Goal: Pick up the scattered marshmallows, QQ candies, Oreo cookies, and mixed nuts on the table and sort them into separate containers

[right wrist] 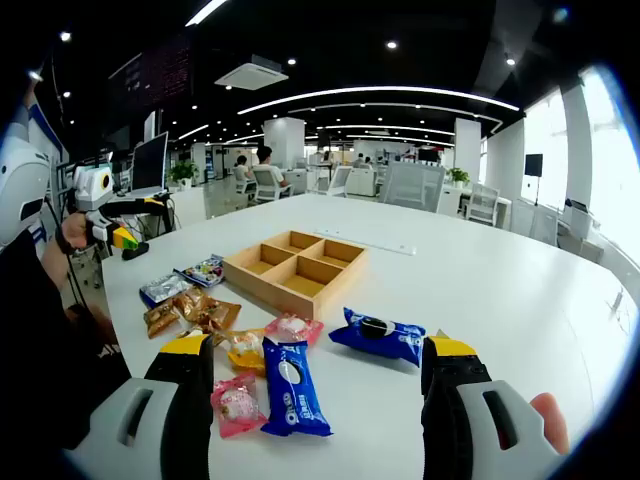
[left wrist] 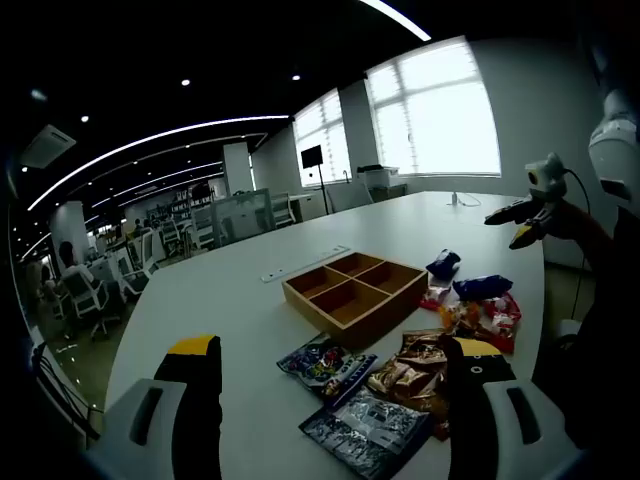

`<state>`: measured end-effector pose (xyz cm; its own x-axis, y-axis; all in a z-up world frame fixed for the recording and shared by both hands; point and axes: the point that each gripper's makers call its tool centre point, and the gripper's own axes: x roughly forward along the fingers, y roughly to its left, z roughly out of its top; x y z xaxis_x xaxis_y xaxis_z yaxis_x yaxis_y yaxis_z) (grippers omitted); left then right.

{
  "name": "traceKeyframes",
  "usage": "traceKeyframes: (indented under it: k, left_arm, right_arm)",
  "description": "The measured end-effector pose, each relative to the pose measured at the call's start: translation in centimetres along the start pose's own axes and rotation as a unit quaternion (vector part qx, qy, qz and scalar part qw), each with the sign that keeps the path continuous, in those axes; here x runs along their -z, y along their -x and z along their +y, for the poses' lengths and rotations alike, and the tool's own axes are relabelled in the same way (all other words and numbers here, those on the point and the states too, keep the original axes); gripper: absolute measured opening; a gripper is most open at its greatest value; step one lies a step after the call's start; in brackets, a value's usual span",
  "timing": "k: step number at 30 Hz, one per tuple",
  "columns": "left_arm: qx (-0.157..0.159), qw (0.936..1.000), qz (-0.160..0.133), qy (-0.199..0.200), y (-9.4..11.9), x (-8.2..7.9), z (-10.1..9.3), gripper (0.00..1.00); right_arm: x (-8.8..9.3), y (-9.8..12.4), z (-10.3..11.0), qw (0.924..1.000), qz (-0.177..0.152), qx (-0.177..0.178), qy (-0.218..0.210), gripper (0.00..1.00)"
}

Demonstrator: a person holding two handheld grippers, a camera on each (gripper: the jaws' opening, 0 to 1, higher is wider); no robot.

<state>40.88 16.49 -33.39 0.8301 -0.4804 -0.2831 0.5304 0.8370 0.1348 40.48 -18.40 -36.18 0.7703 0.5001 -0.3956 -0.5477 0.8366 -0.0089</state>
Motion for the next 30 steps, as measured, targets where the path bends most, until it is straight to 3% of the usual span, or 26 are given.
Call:
traceKeyframes:
  k: [30]
  left_arm:
    - [0.005,0.9999,0.007,-0.006,-0.05,0.40,-0.29,0.97]
  right_arm:
    - [0.87,-0.03,-0.33,0.9998,0.014,0.012,0.006,0.81]
